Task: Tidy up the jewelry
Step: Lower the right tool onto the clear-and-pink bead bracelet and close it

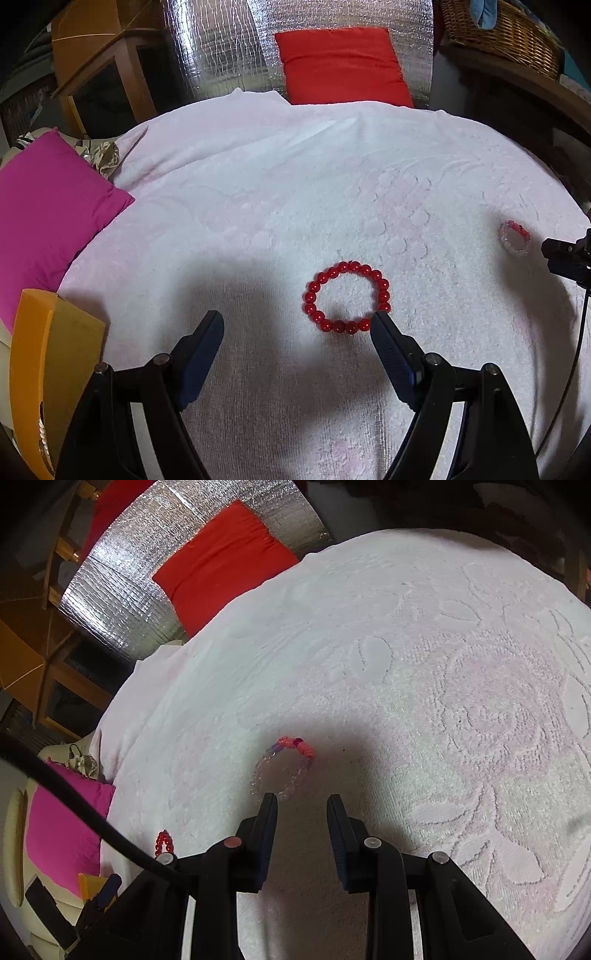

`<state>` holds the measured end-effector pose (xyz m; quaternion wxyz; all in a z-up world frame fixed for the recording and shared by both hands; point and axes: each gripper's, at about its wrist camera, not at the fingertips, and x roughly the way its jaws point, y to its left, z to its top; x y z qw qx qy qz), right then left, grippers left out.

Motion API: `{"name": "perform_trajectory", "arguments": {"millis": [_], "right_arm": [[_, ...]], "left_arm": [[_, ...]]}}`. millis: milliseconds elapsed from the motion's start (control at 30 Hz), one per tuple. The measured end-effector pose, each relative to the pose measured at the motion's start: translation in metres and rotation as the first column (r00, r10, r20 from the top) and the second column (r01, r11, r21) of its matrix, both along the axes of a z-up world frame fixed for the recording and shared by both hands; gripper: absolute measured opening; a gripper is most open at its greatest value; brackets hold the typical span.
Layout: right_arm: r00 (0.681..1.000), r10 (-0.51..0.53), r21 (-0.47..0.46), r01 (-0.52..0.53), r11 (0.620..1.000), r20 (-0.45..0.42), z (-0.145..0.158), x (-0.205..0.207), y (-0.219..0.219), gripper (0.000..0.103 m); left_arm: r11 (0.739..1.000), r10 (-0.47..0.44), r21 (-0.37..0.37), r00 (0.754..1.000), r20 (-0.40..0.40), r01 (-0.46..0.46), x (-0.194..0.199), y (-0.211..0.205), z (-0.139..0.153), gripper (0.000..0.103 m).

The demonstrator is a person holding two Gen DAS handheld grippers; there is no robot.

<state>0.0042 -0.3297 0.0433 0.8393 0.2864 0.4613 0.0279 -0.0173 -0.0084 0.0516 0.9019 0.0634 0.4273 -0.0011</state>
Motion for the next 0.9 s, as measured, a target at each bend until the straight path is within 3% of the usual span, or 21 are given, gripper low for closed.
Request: {"name": "perform_trajectory", "arguments": {"millis": [900], "right_arm": [[1.0, -0.011, 0.011, 0.011, 1.0, 0.002, -0.0017, 0.003, -0.0052, 0.03]], "left_arm": [[1.0, 0.002, -0.011, 1.0, -0.025, -0.003, 0.0063, -0.0012, -0.0082, 0.082]]}}
